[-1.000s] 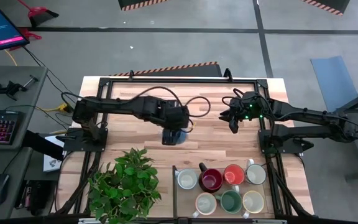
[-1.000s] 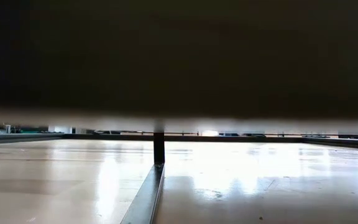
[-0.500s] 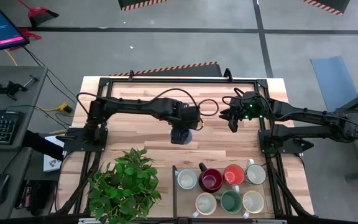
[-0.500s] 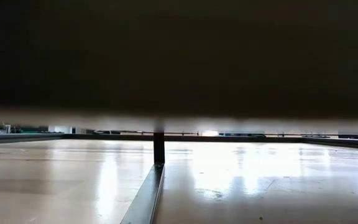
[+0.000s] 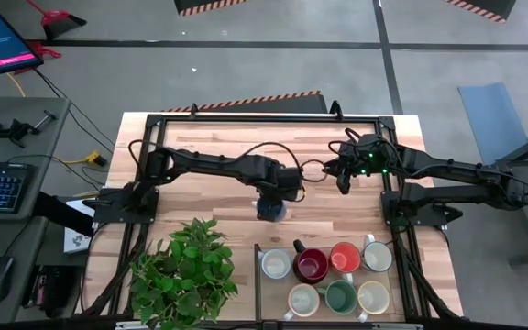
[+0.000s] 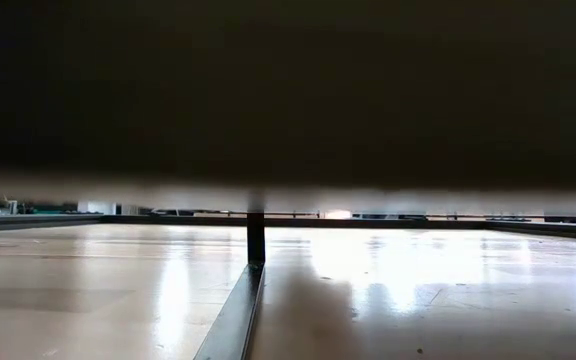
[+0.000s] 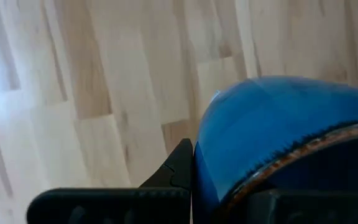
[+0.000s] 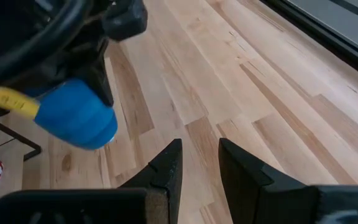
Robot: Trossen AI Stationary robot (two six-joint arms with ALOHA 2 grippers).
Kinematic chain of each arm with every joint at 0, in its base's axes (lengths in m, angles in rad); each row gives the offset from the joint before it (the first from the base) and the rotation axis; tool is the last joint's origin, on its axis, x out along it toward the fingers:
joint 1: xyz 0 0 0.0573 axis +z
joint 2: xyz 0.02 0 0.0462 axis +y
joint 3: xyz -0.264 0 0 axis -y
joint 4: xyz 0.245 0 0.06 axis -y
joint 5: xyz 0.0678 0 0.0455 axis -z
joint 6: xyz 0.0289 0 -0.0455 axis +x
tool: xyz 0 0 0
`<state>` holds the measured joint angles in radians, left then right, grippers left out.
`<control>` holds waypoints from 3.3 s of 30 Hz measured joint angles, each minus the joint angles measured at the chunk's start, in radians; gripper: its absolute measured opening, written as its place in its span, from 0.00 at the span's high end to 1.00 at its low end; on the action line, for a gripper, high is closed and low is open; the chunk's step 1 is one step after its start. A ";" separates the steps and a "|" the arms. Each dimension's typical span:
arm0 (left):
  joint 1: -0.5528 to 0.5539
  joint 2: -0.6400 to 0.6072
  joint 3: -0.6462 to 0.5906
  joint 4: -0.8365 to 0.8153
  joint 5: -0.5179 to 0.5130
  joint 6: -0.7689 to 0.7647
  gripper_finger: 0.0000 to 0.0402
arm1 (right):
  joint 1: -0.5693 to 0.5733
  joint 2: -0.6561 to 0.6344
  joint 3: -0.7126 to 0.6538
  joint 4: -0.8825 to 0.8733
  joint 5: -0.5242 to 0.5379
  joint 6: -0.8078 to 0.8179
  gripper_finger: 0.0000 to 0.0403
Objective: Place coffee mugs
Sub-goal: Move the blue mug to the center of the table, then adjust the red patterned mug on the shelf
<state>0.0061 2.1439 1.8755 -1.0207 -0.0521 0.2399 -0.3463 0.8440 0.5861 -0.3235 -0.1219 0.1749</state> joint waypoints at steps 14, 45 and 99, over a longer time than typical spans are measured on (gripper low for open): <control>-0.020 0.027 0.000 0.066 0.000 -0.001 0.99 | 0.000 0.000 0.000 -0.001 0.000 0.003 0.79; -0.015 0.069 0.001 0.058 0.017 0.061 0.97 | 0.000 0.000 0.000 -0.001 0.006 0.004 0.79; 0.004 -0.250 0.001 -0.032 -0.080 0.023 0.69 | 0.000 0.000 0.000 0.001 -0.006 0.042 0.79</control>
<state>0.0103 1.8935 1.8763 -1.0525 -0.1317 0.2631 -0.3462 0.8444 0.5861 -0.3226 -0.1276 0.2174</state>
